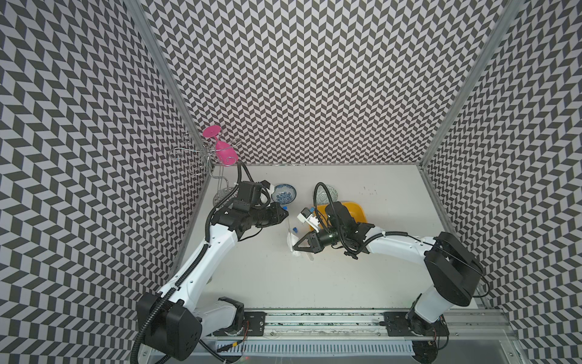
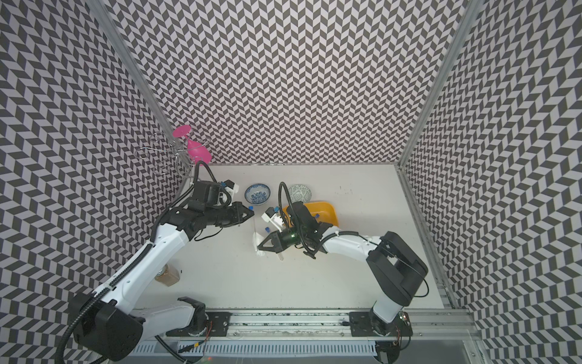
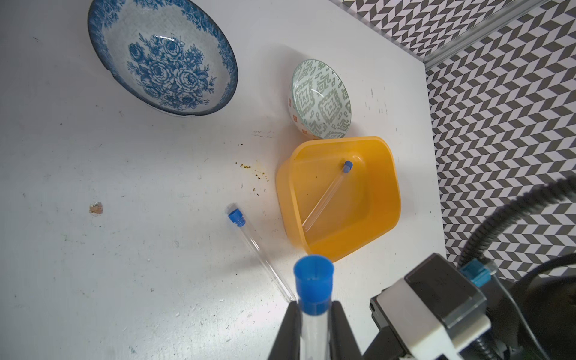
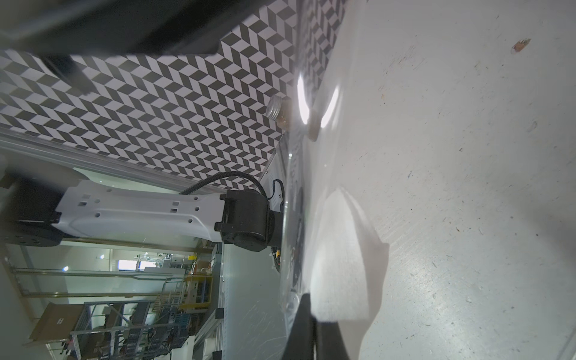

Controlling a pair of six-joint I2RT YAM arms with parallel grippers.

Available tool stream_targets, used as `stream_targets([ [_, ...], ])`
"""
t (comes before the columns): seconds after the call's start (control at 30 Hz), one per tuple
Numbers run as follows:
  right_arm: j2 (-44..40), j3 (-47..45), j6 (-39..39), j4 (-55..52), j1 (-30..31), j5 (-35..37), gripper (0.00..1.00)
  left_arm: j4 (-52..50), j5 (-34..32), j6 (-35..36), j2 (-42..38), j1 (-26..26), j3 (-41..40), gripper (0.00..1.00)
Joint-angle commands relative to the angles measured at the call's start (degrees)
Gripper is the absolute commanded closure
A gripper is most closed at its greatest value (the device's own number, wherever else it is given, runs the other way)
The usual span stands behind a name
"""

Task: Wipe the exteriors of test tubes
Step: Wipe the dirt from the test tube.

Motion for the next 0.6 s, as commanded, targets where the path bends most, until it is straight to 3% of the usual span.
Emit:
stream_targets([
  [0.0,-1.32,1.75,-0.19,3.60,0.24,-1.45,1.00,-0.61,-0.28,0.99,-1.87,0.14,-1.34,0.85],
  [0.57,7.42,11.39,-2.53,2.06,-0.80,-2.58,1.00,-0.68,2.36,-1.03,-4.35,-0.61,-1.90,0.85],
])
